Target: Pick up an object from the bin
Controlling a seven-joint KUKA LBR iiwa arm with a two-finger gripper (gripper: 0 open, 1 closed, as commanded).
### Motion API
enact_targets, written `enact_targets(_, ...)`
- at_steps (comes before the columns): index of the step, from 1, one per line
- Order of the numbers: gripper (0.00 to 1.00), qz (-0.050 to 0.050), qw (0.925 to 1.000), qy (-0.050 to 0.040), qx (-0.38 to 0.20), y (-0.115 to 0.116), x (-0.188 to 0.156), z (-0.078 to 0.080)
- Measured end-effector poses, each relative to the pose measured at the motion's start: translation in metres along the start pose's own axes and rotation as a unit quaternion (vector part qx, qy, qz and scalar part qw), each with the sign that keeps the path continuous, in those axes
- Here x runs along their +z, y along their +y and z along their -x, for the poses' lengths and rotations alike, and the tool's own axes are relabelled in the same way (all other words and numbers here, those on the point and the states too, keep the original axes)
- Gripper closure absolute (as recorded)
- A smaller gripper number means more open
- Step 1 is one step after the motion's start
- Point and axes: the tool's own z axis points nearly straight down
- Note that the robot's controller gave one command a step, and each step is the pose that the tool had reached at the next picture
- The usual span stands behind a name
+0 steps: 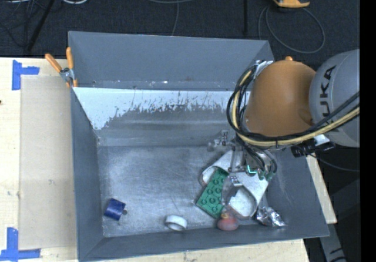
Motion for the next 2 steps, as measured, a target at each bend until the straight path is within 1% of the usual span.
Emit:
enact_targets(1, 0.00, 0.000, 0.9563, -0.0068, -0.292, -0.065, 0.116, 0.017)
enact_targets(2, 0.00, -0.002, 0.8973, -0.0051, -0.441, -0.016, 0.088, 0.018)
